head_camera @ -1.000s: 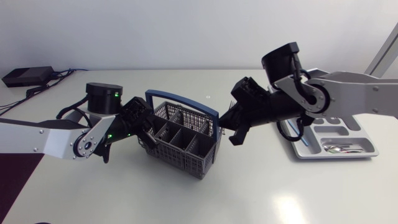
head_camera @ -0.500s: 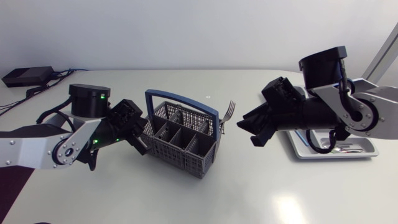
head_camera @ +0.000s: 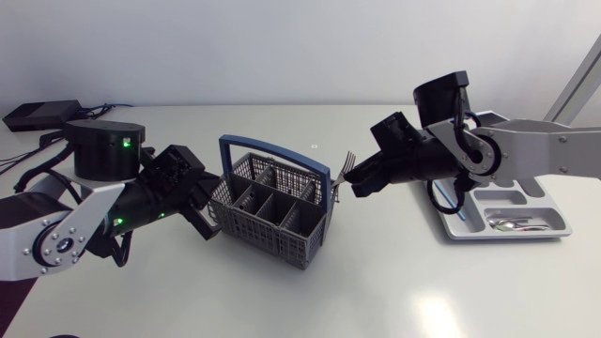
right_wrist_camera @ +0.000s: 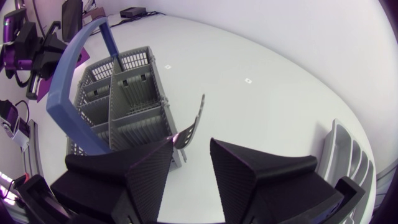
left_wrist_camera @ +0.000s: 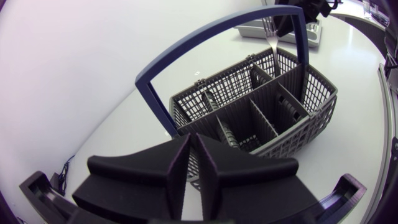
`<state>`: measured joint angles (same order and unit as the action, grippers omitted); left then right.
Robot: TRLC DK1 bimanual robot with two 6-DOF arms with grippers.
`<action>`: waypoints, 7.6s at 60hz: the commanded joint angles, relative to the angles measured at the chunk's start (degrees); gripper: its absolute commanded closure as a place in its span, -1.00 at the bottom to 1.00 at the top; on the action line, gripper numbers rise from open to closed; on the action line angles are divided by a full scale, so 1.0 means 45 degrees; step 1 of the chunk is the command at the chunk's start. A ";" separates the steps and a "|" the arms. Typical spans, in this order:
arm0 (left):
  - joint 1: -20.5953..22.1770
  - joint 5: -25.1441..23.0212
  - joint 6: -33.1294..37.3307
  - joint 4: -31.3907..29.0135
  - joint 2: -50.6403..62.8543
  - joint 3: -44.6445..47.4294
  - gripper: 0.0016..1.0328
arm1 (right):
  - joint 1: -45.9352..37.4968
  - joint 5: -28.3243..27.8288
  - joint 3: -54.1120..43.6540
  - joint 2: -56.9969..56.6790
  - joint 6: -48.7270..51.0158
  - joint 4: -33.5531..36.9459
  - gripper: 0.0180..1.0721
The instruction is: Unload the cutlery basket into the drawer organizer.
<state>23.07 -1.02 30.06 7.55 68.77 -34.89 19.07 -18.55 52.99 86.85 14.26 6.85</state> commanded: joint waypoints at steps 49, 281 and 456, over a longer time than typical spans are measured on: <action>0.0440 0.0070 -0.0040 -0.0135 -0.0478 0.0606 0.76 | 0.0254 0.0000 0.1271 0.0075 -0.0786 0.0177 0.84; 0.1143 0.0109 -0.0236 0.0978 0.0928 0.1172 0.76 | 0.0918 -0.0215 0.0763 0.1599 -0.1138 -0.1952 0.33; 0.1143 0.0421 -0.0294 -0.0428 -0.0244 0.0586 0.43 | 0.1915 0.0137 0.2462 0.2927 -0.1685 -0.0781 0.51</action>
<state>27.83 1.52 29.78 6.35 67.85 -32.82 26.98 -18.57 62.74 98.24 8.49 4.05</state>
